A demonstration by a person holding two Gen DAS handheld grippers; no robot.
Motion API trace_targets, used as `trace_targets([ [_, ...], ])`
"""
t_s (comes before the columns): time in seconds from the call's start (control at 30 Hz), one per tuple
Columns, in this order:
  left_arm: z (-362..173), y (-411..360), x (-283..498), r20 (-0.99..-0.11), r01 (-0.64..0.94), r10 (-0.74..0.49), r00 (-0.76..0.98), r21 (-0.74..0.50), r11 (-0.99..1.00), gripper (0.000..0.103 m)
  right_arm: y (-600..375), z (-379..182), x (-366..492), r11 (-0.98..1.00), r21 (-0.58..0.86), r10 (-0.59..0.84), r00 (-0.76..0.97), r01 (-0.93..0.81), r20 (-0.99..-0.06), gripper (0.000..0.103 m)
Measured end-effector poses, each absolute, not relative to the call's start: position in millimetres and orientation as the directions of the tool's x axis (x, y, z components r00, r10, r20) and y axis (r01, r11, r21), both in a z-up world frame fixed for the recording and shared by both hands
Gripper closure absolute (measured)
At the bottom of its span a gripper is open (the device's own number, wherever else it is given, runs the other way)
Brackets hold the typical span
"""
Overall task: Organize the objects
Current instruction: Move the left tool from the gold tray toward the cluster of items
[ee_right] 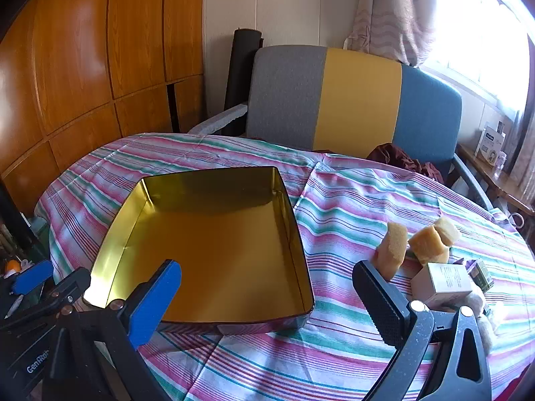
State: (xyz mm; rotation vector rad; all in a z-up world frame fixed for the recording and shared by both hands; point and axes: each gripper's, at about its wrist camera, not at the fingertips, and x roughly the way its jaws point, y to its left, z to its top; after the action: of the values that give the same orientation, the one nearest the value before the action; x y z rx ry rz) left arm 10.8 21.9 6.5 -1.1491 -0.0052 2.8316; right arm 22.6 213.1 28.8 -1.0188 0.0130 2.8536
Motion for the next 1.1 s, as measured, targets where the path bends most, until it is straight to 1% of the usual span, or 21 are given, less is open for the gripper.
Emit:
trace_targets([
  [0.8, 3, 51, 8, -0.714, -0.161, 0.123, -0.689, -0.015, -0.987, 0.040, 239, 23, 23, -0.991, -0.014, 0.110, -0.757, -0.133, -0.643, 0.000],
  [0.97, 1, 60, 7, -0.727, -0.209, 0.171, -0.665, -0.039, -0.977, 0.040, 253, 22, 26, -0.988, -0.003, 0.121, -0.751, -0.156, -0.650, 0.000],
  [1.1, -5, 67, 6, -0.738, -0.298, 0.279, -0.614, -0.110, -0.948, 0.040, 265, 18, 29, -0.983, 0.001, 0.135, -0.736, -0.181, -0.663, 0.000],
])
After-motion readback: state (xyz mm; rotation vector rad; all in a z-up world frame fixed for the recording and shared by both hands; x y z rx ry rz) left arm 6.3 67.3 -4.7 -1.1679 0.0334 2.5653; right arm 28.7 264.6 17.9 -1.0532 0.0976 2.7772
